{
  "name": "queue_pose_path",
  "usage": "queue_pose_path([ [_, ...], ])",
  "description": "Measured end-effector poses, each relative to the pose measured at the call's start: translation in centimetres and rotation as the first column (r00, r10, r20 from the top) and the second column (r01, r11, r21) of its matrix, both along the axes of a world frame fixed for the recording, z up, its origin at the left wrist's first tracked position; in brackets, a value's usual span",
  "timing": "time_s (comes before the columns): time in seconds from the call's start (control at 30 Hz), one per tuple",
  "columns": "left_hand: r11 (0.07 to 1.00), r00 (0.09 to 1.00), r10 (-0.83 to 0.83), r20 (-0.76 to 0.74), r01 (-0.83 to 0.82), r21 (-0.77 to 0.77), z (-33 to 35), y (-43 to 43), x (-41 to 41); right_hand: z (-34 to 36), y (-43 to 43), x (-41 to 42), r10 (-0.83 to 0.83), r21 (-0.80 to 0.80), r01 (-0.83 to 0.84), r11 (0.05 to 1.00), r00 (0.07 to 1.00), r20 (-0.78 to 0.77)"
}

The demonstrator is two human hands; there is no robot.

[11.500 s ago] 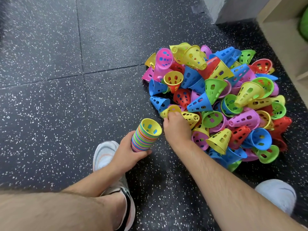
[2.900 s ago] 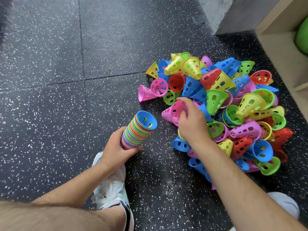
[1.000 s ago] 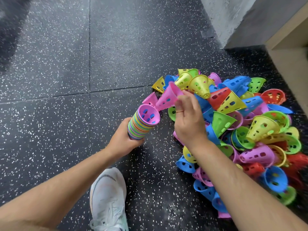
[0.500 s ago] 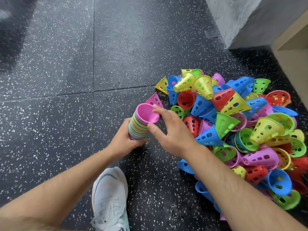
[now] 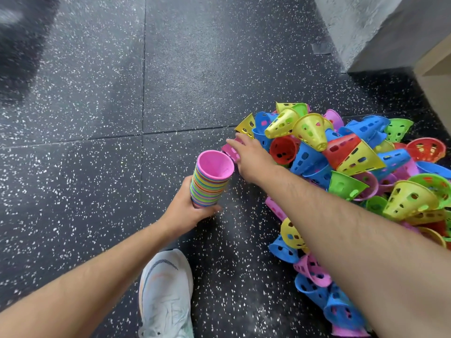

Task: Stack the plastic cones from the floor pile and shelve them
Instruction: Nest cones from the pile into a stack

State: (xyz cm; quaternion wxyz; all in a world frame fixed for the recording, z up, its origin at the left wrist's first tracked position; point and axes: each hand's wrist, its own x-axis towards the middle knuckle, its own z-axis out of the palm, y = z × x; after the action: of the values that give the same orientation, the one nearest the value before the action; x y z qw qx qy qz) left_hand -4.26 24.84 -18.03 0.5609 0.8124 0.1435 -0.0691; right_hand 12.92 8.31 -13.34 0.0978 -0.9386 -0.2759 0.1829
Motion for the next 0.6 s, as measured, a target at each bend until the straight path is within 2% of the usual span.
queue_pose_path([
  [0.17, 1.000, 1.000, -0.002, -0.018, 0.002, 0.001, -0.1, 0.0, -0.2, 0.0, -0.5, -0.6, -0.049, -0.016, 0.051, 0.999, 0.988, 0.146],
  [0.23, 1.000, 1.000, -0.002, -0.018, 0.002, 0.004, 0.1, -0.1, 0.0, 0.0, -1.1, -1.7, -0.070, 0.033, 0.065, 0.997, 0.984, 0.164],
  [0.37, 0.999, 0.999, -0.034, -0.008, 0.034, 0.010, 0.7, -0.5, 0.7, 1.6, -3.0, -4.1, -0.188, 0.293, 0.109, 0.950, 0.948, 0.255],
  [0.47, 0.998, 0.999, -0.051, 0.001, 0.050, 0.025, 1.3, -0.7, 1.2, 4.1, -5.1, -6.1, -0.381, 0.522, 0.139, 0.841, 0.838, 0.391],
  [0.53, 0.996, 0.997, -0.077, 0.008, 0.077, 0.053, 1.5, -0.9, 1.5, 5.9, -6.6, -7.1, -0.491, 0.621, 0.133, 0.773, 0.746, 0.450],
  [0.6, 0.992, 0.994, -0.109, 0.009, 0.108, 0.068, 1.4, -1.1, 1.5, 7.1, -7.4, -7.7, -0.551, 0.681, 0.124, 0.721, 0.699, 0.456],
])
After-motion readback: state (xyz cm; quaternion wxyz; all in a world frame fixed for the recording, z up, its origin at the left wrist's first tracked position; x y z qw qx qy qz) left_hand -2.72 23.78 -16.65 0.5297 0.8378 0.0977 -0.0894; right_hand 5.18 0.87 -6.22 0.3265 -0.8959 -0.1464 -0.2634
